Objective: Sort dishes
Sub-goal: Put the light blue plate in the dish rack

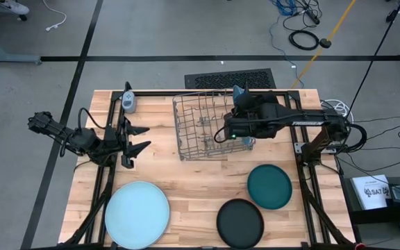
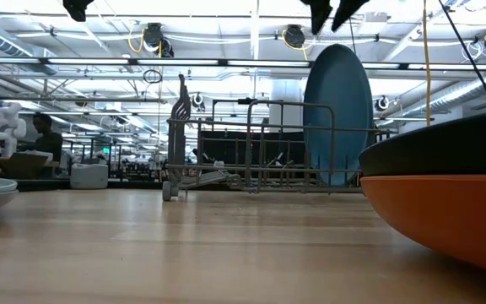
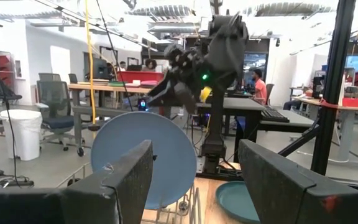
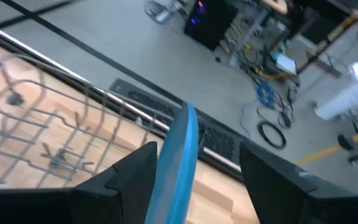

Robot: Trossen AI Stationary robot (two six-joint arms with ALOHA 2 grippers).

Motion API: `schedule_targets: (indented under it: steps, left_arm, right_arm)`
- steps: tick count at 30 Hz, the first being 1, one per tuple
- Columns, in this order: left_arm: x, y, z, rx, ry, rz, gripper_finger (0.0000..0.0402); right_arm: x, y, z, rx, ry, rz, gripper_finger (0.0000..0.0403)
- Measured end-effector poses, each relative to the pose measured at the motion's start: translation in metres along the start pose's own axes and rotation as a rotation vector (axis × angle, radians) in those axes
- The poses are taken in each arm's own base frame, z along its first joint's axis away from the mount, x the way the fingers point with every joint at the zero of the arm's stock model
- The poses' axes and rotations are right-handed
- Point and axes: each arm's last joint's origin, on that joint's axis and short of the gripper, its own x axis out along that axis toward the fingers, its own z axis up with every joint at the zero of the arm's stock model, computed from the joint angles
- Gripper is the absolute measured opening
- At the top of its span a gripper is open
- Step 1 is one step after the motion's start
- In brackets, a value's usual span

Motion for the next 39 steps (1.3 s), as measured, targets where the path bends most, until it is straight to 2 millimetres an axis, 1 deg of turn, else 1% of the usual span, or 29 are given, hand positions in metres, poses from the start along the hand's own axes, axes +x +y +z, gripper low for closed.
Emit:
schedule_targets:
  steps: [5, 10, 14, 18, 20, 22, 24, 26, 30, 33, 36, 39]
  left_arm:
    - [0.0, 0.0, 0.0, 0.0, 0.0, 0.0, 0.0235]
    - [0.0, 0.0, 0.0, 0.0, 0.0, 0.0, 0.0235]
    - [0.0, 0.0, 0.0, 0.0, -0.001, 0.0, 0.0235]
    - [0.0, 0.0, 0.0, 0.0, -0.001, 0.0, 0.0235]
    - [0.0, 0.0, 0.0, -0.002, -0.004, 0.0, 0.0235]
    - [0.0, 0.0, 0.001, -0.003, -0.006, -0.008, 0.0235]
    - [0.0, -0.001, 0.001, -0.004, -0.006, -0.026, 0.0235]
    - [0.0, -0.001, 0.001, -0.006, -0.012, -0.055, 0.0235]
    - [-0.001, -0.003, 0.006, -0.06, -0.06, -0.121, 0.0235]
    - [-0.002, -0.005, 0.011, -0.103, -0.119, -0.238, 0.0235]
    - [-0.003, -0.009, 0.012, -0.118, -0.129, -0.369, 0.0235]
    - [-0.004, -0.012, 0.008, -0.117, -0.073, -0.468, 0.0235]
  right_arm:
    - [-0.019, 0.009, 0.011, -0.045, -0.073, 0.114, 0.022]
    - [-0.04, 0.027, 0.019, -0.087, -0.179, 0.249, 0.022]
    - [-0.063, 0.044, 0.025, -0.115, -0.26, 0.44, 0.0219]
    - [-0.089, 0.071, 0.025, -0.187, -0.378, 0.672, 0.0219]
    - [-0.098, 0.091, 0.02, -0.238, -0.434, 0.752, 0.0219]
    - [-0.103, 0.11, 0.012, -0.294, -0.465, 0.819, 0.0219]
    - [-0.103, 0.129, 0.003, -0.336, -0.471, 0.873, 0.0219]
    - [-0.098, 0.149, -0.007, -0.362, -0.456, 0.911, 0.0219]
    - [-0.082, 0.192, -0.031, -0.379, -0.382, 1.025, 0.0219]
    - [-0.07, 0.219, -0.051, -0.394, -0.324, 1.087, 0.0219]
    - [-0.058, 0.239, -0.071, -0.416, -0.271, 1.097, 0.0219]
    - [-0.051, 0.25, -0.083, -0.437, -0.243, 1.085, 0.0219]
